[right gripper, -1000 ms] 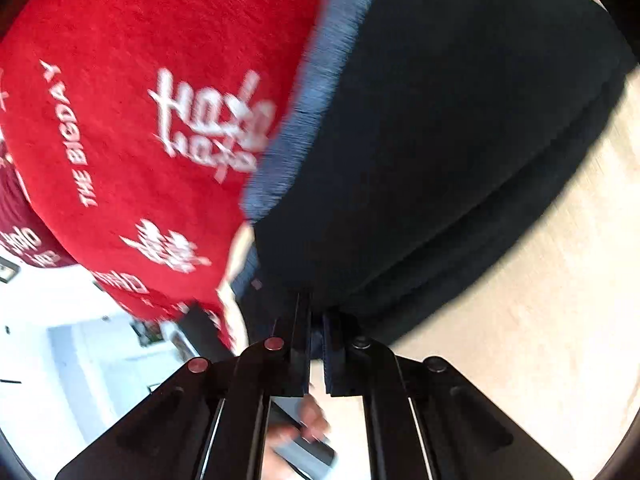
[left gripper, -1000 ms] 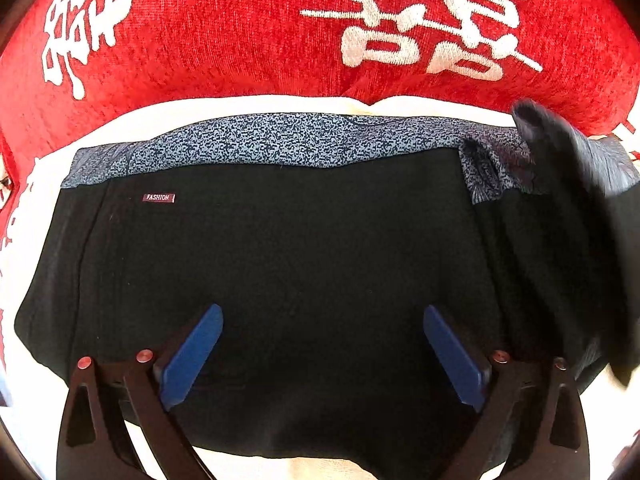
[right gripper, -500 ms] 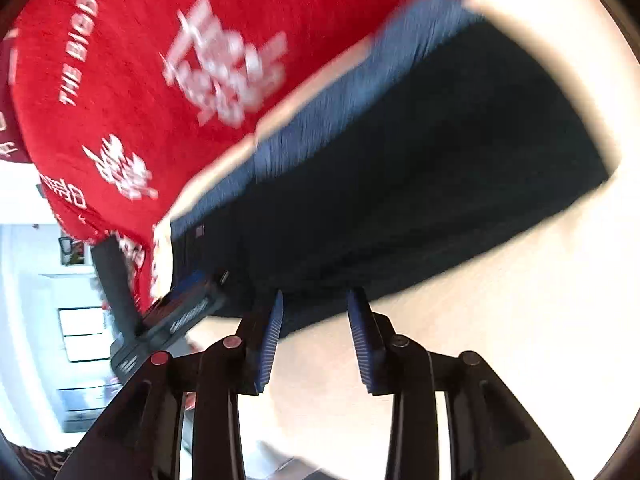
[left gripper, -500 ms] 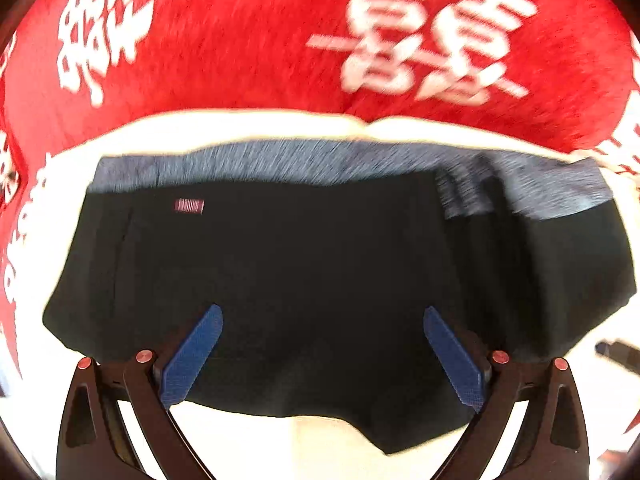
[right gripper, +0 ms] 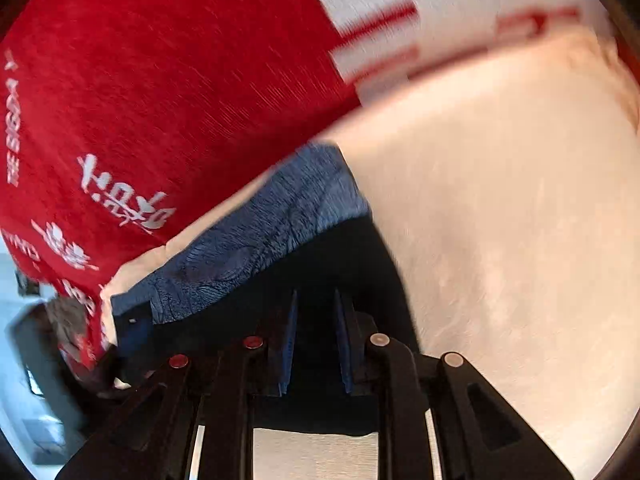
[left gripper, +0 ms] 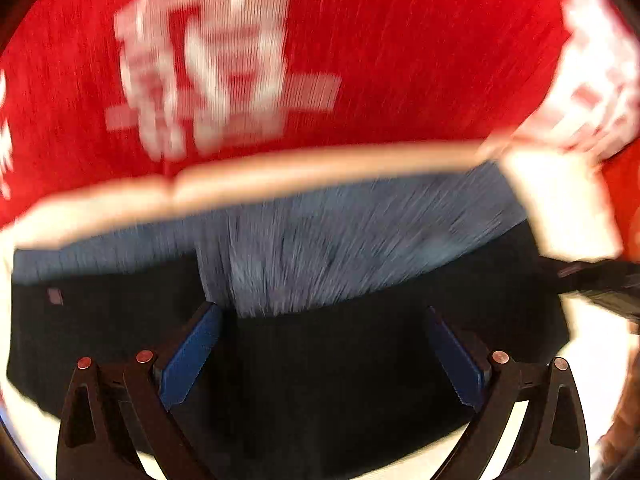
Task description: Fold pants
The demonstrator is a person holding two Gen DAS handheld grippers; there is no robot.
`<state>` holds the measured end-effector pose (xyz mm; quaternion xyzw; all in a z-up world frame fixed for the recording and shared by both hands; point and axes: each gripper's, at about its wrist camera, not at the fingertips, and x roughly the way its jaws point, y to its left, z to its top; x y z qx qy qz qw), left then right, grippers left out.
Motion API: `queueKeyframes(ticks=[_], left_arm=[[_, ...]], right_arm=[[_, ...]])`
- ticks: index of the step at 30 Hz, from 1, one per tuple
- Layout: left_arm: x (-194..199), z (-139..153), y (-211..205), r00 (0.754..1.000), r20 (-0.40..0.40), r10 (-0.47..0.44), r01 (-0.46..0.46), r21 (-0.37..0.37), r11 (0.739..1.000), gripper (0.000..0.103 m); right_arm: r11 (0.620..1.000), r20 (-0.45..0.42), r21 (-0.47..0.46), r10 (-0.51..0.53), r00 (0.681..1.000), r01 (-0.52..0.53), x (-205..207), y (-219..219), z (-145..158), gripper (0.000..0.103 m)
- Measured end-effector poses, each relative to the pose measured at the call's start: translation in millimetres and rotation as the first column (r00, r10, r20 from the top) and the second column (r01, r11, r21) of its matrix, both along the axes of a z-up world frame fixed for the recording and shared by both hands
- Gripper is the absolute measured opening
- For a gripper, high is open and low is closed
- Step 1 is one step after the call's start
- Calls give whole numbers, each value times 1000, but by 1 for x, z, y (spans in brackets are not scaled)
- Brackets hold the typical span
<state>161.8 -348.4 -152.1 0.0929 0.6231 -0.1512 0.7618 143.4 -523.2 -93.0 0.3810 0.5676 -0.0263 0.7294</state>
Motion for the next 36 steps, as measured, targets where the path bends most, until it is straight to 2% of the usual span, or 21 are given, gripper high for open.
queueKeyframes(ticks=[2, 5, 8, 12, 14, 18, 20, 23, 27, 29, 32, 35, 36], left_arm=[[-6, -1, 15, 997, 25, 70, -69, -52, 996, 103], [-14, -1, 34, 989, -31, 143, -145, -75, 986, 103], [-24, 6, 43, 980, -37, 195, -197, -51, 979, 103], [-39, 17, 54, 962, -44, 270, -271, -12, 963, 103], [-51, 22, 67, 939, -55, 339, -340, -4, 940, 103], [-65, 29, 103, 890, -86, 447, -451, -35, 892, 103], [-74, 31, 115, 881, -101, 463, -470, -54, 881, 103], [-78, 35, 119, 887, -91, 453, -459, -59, 887, 103], [-82, 40, 135, 905, -53, 421, -424, -73, 903, 103], [-79, 39, 155, 907, -54, 417, -420, -94, 903, 103], [-69, 33, 182, 911, -79, 404, -411, -116, 904, 103], [-67, 30, 205, 913, -97, 395, -405, -107, 908, 103], [-66, 31, 217, 913, -95, 396, -404, -102, 909, 103]], right_arm=[[999, 22, 38, -30, 999, 29, -13, -1, -2, 21], [1000, 43, 19, 20, 999, -21, -22, 7, 3, 21], [987, 33, -37, 160, 987, -159, -22, 25, 12, 21], [966, 6, -51, 252, 968, -252, -26, 45, 17, 21], [963, -5, -38, 266, 964, -266, -28, 46, 17, 21], [953, -17, -25, 301, 953, -301, -28, 42, 16, 21], [944, -24, -36, 326, 945, -327, -23, 46, 16, 21], [932, -22, -90, 351, 936, -352, -18, 60, 26, 21], [911, 39, -126, 400, 916, -392, -8, 101, 39, 21], [901, 47, -140, 420, 906, -411, 0, 126, 35, 23], [901, 18, -109, 425, 905, -420, 7, 165, 15, 33], [893, 7, -223, 403, 915, -391, -4, 190, 17, 37], [888, -5, -232, 407, 914, -397, -7, 197, 18, 37]])
